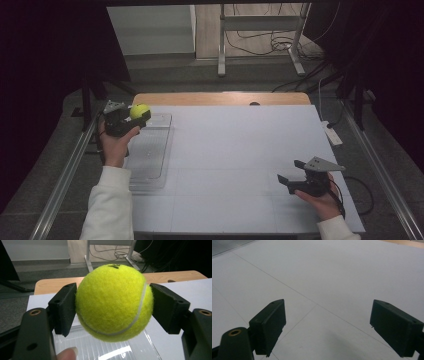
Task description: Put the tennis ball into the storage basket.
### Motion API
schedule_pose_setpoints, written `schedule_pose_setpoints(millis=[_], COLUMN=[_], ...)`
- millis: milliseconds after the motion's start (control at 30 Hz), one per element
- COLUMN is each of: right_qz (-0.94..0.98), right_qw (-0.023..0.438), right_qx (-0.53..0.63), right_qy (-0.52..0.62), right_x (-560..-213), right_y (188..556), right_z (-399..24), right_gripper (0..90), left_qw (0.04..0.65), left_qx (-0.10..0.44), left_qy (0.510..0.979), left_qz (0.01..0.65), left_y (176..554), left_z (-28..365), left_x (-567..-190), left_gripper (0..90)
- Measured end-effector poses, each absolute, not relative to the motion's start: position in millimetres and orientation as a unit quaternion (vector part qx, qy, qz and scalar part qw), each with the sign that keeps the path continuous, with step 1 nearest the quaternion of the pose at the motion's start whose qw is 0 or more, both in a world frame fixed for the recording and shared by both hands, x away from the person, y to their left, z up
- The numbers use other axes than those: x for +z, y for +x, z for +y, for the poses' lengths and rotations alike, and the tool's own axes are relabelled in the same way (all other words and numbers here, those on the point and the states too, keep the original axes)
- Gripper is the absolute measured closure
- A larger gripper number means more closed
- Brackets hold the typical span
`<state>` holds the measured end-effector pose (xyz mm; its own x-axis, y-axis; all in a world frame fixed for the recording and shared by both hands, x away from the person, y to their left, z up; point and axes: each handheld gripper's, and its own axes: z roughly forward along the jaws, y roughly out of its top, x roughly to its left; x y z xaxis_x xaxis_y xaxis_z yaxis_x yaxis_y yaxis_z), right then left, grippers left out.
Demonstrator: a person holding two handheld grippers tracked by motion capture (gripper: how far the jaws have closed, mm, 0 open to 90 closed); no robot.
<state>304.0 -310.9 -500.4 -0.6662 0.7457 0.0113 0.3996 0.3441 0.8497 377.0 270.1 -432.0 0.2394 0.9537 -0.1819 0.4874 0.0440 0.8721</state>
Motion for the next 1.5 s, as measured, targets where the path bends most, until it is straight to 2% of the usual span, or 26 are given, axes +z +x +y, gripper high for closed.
schedule_pose_setpoints(millis=[1500], right_qz=[0.796], right_qw=[0.192], right_qx=[0.446], right_qy=[0.362], right_x=[-500.8], right_y=[304.4], right_z=[-311.1], right_gripper=[14.0], left_qw=[0.376], left_qx=[0.24], left_qy=[0.67], left_qz=[0.593], left_y=[399.6], left_z=[276.2], left_x=[-459.5], left_gripper=[26.9])
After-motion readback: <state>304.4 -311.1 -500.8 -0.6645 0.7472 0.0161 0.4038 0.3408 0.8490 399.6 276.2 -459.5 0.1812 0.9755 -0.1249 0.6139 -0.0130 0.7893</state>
